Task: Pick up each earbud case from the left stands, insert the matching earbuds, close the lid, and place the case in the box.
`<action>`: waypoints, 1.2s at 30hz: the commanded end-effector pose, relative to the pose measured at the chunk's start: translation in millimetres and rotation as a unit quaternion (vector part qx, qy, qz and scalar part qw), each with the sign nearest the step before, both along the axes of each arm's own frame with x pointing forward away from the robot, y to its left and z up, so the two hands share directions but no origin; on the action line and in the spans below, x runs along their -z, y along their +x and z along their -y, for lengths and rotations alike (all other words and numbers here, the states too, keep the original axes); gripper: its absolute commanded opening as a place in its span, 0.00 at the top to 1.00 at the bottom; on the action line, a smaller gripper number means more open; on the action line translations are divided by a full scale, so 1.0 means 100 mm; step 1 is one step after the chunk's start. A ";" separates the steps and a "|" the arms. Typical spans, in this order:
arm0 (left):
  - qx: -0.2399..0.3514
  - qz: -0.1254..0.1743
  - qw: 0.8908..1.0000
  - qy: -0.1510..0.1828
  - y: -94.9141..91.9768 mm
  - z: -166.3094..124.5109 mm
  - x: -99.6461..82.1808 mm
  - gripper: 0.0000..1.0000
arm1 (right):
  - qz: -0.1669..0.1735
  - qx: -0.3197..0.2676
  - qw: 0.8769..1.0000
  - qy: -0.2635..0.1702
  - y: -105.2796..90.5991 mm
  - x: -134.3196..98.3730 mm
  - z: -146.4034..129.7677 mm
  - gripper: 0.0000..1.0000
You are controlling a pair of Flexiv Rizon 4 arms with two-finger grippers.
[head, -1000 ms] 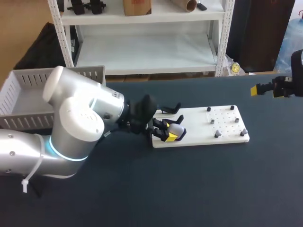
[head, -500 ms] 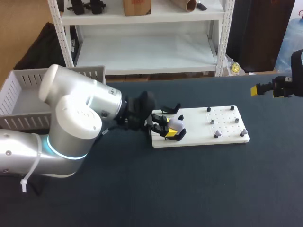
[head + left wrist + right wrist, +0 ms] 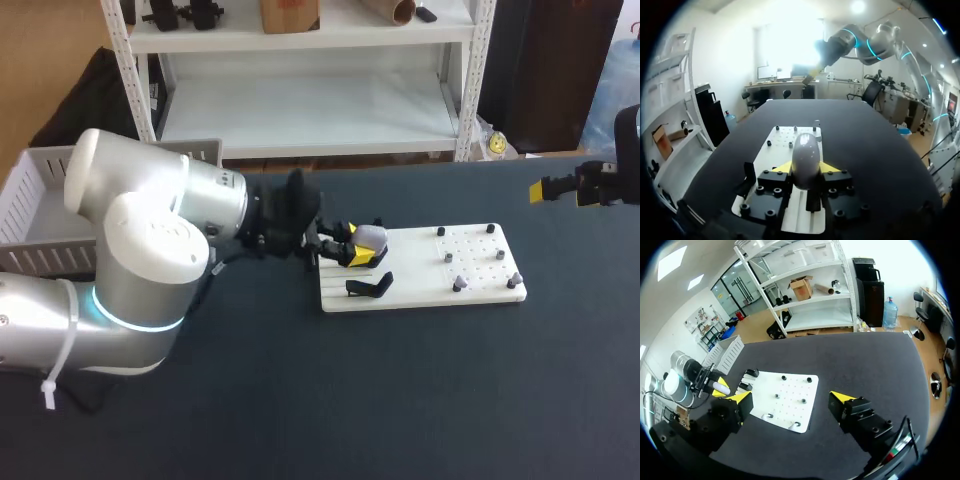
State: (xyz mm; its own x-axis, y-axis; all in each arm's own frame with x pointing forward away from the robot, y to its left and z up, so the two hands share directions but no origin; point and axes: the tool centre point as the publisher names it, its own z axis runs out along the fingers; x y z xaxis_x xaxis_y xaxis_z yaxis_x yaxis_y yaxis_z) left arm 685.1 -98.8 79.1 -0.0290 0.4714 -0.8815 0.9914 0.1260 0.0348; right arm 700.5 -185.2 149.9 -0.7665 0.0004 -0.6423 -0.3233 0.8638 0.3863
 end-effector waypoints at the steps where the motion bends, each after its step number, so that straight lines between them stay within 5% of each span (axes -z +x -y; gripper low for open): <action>1: -0.010 0.013 1.000 -0.015 0.11 0.05 -0.07 1.00 | 0.000 -0.001 1.000 0.001 0.00 0.00 0.01 0.00; 5: -0.012 0.025 0.999 -0.023 0.20 0.10 -0.18 1.00 | 0.000 -0.001 1.000 0.001 0.00 0.00 0.01 0.00; 20: 0.022 0.049 0.998 -0.031 0.45 0.48 -0.38 1.00 | 0.028 -0.014 0.998 -0.048 -0.49 -0.19 -0.73 0.00; 36: 0.069 0.079 0.994 -0.024 0.32 0.90 -0.46 1.00 | -0.008 -0.047 0.996 -0.075 -0.39 -0.11 -1.08 0.00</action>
